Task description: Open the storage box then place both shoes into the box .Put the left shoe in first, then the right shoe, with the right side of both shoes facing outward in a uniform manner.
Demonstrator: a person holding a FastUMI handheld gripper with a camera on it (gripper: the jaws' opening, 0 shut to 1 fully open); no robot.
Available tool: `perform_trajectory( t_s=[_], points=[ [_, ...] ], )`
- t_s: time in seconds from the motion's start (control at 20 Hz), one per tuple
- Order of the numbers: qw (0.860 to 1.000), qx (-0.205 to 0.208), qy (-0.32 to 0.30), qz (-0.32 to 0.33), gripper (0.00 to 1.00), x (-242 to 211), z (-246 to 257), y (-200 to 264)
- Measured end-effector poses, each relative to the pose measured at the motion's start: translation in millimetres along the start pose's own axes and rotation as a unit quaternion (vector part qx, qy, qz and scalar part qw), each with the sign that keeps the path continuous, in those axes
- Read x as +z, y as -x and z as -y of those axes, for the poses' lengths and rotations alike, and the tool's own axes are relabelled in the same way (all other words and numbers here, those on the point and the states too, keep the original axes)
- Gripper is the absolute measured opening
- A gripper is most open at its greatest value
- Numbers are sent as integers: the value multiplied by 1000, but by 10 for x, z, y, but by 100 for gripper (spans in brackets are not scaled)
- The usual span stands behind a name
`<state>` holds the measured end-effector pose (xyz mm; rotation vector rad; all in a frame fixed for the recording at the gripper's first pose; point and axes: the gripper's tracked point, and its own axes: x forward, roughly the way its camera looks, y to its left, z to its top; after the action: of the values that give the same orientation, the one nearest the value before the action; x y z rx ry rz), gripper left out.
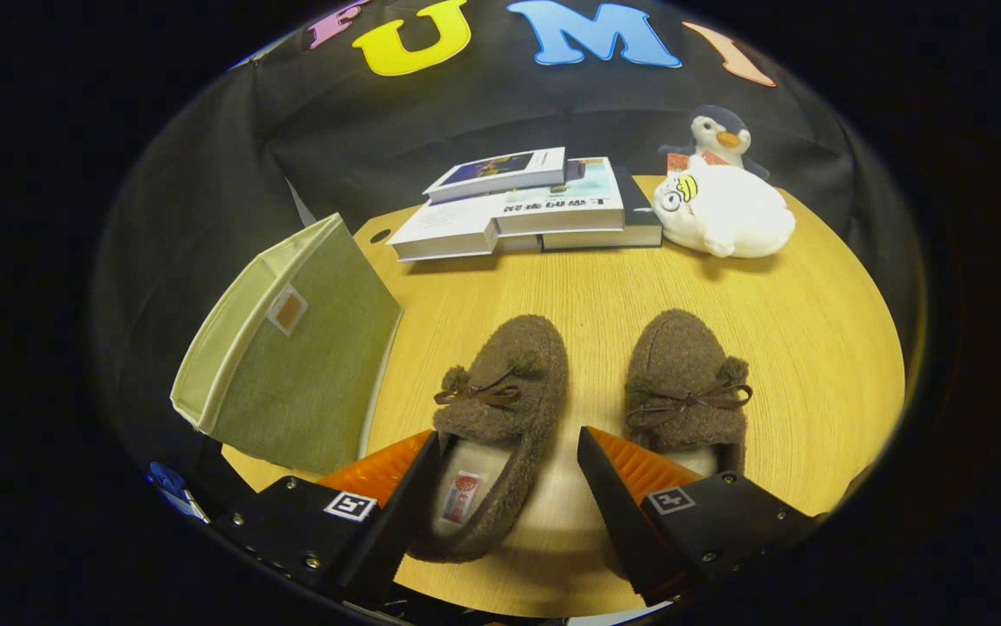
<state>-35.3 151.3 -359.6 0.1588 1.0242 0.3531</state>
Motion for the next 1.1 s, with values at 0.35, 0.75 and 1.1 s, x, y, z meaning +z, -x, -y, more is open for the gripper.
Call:
perform_trajectory(
  t_s=[0.35,0.75,1.1],
  points=[
    [1000,-17,0,-17,95,-116,87,-150],
    [998,-21,-36,-45,48,-224,62,-258],
    [994,-26,-95,-51,0,-195,87,-237]
  ],
)
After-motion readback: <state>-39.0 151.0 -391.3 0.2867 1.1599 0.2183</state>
